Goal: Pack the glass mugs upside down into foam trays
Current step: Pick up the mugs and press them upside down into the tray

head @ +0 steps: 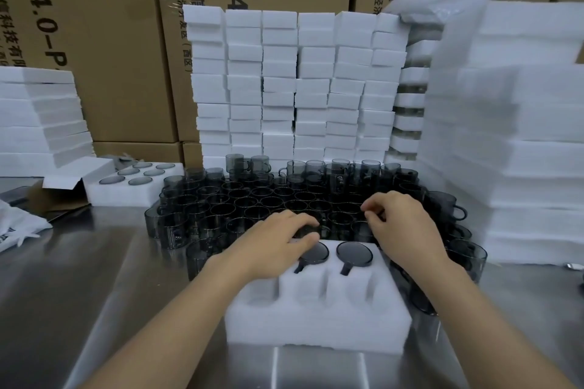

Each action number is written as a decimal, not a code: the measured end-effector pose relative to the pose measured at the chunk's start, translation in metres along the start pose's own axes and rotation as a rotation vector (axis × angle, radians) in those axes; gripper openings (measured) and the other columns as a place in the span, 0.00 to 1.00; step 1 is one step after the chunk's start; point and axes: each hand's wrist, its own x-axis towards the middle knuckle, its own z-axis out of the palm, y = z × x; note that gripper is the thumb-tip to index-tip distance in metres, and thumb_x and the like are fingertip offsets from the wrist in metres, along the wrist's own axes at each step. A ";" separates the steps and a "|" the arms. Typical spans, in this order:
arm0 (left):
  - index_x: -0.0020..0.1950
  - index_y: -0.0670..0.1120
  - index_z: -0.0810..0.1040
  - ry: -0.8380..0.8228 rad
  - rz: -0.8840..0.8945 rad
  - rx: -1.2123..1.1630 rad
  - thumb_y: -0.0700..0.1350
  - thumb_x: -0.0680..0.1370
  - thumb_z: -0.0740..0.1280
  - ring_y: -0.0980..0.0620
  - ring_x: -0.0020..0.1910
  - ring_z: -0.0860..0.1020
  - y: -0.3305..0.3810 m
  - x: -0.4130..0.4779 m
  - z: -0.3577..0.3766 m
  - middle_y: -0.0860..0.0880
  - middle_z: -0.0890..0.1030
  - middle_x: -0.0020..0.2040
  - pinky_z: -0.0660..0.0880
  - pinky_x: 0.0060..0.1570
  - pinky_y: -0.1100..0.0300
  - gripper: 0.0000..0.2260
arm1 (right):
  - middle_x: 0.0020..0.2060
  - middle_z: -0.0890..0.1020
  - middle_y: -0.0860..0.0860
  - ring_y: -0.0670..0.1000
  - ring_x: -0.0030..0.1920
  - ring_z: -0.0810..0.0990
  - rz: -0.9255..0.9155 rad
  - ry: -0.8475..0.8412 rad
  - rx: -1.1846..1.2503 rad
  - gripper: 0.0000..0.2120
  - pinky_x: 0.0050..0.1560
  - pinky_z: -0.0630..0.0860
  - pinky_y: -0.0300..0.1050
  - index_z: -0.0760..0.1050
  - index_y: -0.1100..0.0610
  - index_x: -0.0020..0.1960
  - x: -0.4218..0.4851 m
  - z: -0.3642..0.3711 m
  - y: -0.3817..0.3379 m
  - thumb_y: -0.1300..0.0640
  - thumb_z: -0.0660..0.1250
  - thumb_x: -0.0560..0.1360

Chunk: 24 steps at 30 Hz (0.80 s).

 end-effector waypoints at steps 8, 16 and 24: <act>0.60 0.60 0.82 0.258 0.008 0.166 0.58 0.87 0.59 0.55 0.54 0.79 -0.003 -0.003 -0.016 0.60 0.80 0.52 0.77 0.58 0.48 0.12 | 0.46 0.85 0.46 0.52 0.50 0.83 0.099 -0.180 -0.095 0.08 0.52 0.82 0.52 0.86 0.46 0.57 0.001 0.002 0.019 0.55 0.69 0.84; 0.56 0.60 0.85 0.398 -0.166 0.185 0.54 0.84 0.69 0.56 0.52 0.78 -0.053 -0.011 -0.043 0.62 0.83 0.51 0.77 0.46 0.54 0.05 | 0.43 0.85 0.42 0.50 0.50 0.82 0.067 -0.255 -0.042 0.07 0.53 0.81 0.51 0.88 0.45 0.51 0.005 0.006 0.021 0.52 0.71 0.83; 0.58 0.60 0.85 0.281 -0.151 0.277 0.58 0.80 0.74 0.56 0.54 0.79 -0.055 -0.002 -0.031 0.62 0.82 0.53 0.74 0.52 0.54 0.07 | 0.47 0.83 0.41 0.50 0.53 0.80 0.041 -0.249 -0.112 0.07 0.53 0.76 0.50 0.87 0.43 0.45 0.005 0.004 0.023 0.50 0.74 0.81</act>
